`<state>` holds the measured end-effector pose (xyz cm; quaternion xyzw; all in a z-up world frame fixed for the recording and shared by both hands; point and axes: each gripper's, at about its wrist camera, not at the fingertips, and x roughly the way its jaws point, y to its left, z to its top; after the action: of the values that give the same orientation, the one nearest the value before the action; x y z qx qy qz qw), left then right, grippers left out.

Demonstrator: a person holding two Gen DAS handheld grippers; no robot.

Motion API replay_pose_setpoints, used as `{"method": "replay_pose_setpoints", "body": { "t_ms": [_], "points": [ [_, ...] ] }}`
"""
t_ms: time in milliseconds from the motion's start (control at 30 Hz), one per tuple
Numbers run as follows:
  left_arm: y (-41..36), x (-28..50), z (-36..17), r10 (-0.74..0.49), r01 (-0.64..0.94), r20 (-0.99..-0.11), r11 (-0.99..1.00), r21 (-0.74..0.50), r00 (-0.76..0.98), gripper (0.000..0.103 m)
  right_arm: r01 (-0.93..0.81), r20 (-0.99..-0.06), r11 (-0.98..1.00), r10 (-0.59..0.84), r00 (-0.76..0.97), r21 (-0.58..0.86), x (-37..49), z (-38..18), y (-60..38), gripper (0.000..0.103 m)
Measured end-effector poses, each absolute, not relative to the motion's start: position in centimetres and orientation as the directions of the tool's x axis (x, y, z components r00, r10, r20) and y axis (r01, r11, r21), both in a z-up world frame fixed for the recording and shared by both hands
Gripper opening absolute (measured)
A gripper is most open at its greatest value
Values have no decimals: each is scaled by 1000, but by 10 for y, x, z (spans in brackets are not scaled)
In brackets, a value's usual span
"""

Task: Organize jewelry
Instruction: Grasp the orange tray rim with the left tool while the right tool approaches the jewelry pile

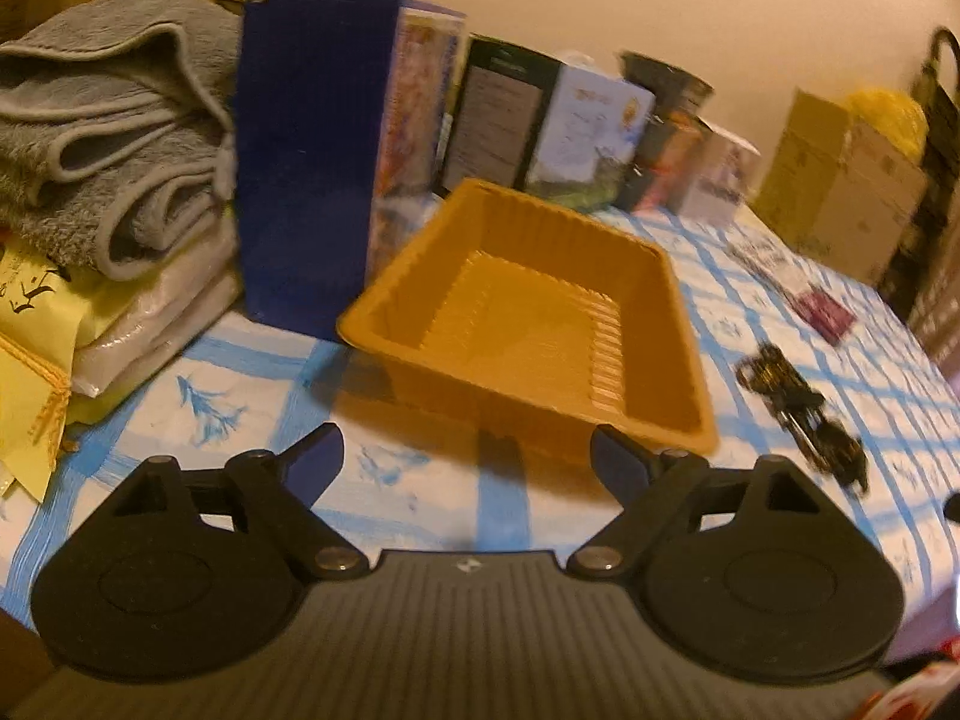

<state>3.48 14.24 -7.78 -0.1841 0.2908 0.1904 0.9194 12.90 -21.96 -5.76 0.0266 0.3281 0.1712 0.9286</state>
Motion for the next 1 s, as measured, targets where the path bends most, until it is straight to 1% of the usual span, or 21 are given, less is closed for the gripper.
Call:
{"method": "replay_pose_setpoints", "body": {
  "t_ms": [100,267,400,433,500,700,767,800,833,933,967,1000],
  "points": [
    [150,41,-85,272,-475,-579,849,-231,769,83,-285,-619,944,323,716,164,141,-66,-219,103],
    [170,59,-100,292,-500,-549,820,-277,783,70,-252,-633,952,305,712,175,163,-77,-218,103],
    [185,67,-112,305,-525,-515,772,-359,801,67,-252,-640,954,295,710,161,176,-82,-216,103],
    [188,69,-115,308,-531,-511,759,-376,803,65,-253,-642,956,290,710,152,179,-84,-216,103],
    [193,74,-122,315,-544,-508,736,-402,802,64,-249,-651,959,277,707,138,184,-88,-215,103],
    [197,93,-138,349,-568,-499,718,-403,793,48,-221,-682,965,257,684,142,201,-103,-217,103],
    [197,100,-141,354,-575,-501,713,-402,790,38,-218,-690,966,252,679,138,205,-107,-217,103],
    [197,104,-142,358,-577,-500,712,-400,788,37,-219,-693,966,250,676,135,207,-108,-218,103],
    [196,107,-143,364,-580,-499,714,-393,786,32,-218,-695,967,247,675,132,209,-109,-217,103],
    [194,113,-145,388,-593,-496,715,-370,777,27,-213,-701,968,243,670,133,213,-112,-218,103],
    [194,114,-145,391,-593,-493,717,-365,777,22,-213,-702,968,243,669,133,214,-113,-218,103],
    [194,114,-145,395,-593,-489,720,-361,778,19,-213,-704,968,242,668,132,215,-114,-218,103]
  ]
}}
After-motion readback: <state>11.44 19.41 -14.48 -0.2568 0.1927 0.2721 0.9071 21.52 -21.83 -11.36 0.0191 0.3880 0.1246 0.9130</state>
